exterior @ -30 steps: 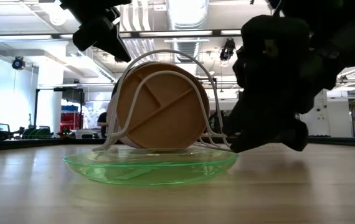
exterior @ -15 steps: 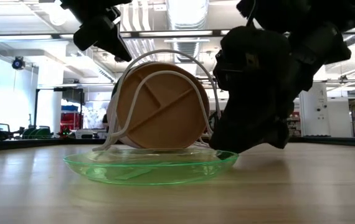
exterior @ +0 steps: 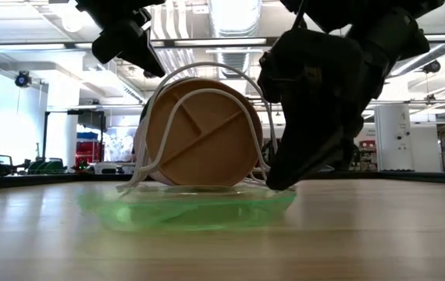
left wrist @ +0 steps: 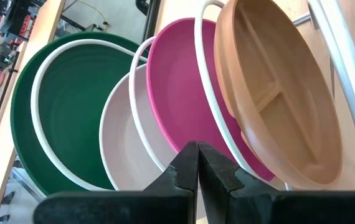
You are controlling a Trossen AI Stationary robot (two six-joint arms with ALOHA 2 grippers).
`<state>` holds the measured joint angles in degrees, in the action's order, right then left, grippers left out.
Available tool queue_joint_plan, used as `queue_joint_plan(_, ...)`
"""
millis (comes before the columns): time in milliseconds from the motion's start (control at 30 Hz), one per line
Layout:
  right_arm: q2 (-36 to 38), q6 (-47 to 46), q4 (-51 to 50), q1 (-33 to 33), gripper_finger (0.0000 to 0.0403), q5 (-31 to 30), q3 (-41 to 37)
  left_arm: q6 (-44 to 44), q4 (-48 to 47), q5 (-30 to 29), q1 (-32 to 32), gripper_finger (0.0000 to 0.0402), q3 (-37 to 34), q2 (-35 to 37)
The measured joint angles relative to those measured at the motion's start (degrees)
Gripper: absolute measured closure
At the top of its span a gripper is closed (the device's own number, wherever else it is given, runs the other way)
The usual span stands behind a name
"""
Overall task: Sort dishes
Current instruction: Put the light green plate in the dish rack
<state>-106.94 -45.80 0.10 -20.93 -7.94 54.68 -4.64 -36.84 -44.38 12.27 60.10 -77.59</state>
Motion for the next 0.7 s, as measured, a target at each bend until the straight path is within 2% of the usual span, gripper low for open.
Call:
queue_joint_plan(133,0.00,-0.13,0.09,0.00,0.0383,-0.11,0.08,-0.01,-0.01,0.00,0.00,0.0401,0.00,0.00)
queue_joint_plan(267,0.00,-0.78,0.08,0.11,0.0373,-0.15,0.08,0.00,-0.02,0.00,0.00,0.0401,0.00,0.01)
queue_joint_plan(533,0.00,-1.68,0.09,1.06,0.0282,-0.71,0.92,0.00,-0.02,0.00,0.00,0.0401,0.00,0.00)
queue_joint_plan(700,-3.41,-1.31,0.20,1.07,0.0235,0.10,3.42,-0.01,-0.02,0.00,0.00,0.0401,0.00,0.00)
